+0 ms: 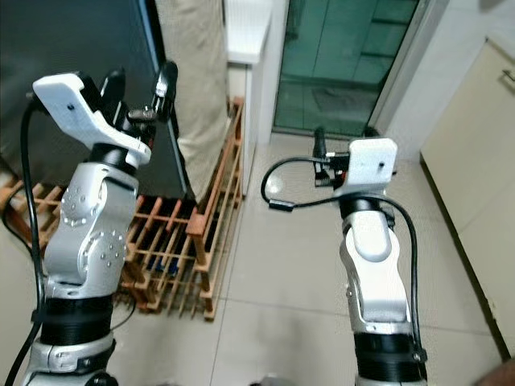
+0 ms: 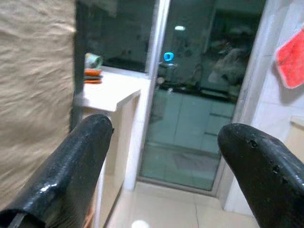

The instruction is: Restocking fridge

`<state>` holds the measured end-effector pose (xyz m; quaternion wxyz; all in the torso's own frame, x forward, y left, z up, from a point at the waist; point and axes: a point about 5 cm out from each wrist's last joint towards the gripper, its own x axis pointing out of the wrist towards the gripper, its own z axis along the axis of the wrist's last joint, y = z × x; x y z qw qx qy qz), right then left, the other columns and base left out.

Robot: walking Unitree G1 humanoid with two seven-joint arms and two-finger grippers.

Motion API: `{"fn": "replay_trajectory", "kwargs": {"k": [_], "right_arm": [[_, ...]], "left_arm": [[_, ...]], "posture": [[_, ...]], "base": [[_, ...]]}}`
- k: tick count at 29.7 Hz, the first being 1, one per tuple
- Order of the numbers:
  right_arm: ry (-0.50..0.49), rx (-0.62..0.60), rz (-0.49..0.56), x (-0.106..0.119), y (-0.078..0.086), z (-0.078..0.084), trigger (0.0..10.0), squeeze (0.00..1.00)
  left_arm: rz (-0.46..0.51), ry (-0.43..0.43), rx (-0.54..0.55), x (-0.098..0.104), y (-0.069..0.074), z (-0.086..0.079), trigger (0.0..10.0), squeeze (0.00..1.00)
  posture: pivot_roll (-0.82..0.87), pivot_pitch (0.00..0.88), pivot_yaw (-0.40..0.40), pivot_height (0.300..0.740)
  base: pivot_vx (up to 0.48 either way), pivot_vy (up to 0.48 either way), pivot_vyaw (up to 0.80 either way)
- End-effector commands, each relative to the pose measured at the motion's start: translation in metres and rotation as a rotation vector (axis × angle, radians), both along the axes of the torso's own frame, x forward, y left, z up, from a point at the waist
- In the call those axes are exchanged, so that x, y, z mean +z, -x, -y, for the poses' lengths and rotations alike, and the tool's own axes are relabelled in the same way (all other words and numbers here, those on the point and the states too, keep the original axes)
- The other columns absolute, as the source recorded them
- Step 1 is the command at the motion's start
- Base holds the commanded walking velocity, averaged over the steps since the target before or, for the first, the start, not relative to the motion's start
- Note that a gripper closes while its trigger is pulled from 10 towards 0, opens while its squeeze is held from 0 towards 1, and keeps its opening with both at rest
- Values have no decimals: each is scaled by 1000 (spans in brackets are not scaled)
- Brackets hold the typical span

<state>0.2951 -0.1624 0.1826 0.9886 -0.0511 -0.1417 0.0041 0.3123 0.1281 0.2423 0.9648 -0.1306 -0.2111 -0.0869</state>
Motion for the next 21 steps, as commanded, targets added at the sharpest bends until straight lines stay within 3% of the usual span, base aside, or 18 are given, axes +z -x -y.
{"fn": "replay_trajectory", "kwargs": {"k": [1,3,10,15,21], "right_arm": [[10,-1,6,2,0,-1,10000,0],[8,-4,6,2,0,-1,10000,0],[2,-10,2,-1,0,-1,10000,0],[12,-49,155,23,3,0,10000,0],[46,-55,212,34,4,-1,10000,0]], "left_arm": [[-38,-33,18,-4,-4,1,10000,0],[-66,-88,54,-7,-8,0,10000,0],[-78,-127,88,-13,-10,-3,10000,0],[72,-122,158,12,-5,-11,10000,0],[76,-78,161,15,-3,-12,10000,0]], "posture": [[-110,0,-4,740],[-111,0,0,740],[-110,0,4,740],[-102,0,10,740],[-104,0,1,740]], "base": [[0,0,0],[0,0,0],[0,0,0],[0,0,0],[57,53,0]]}}
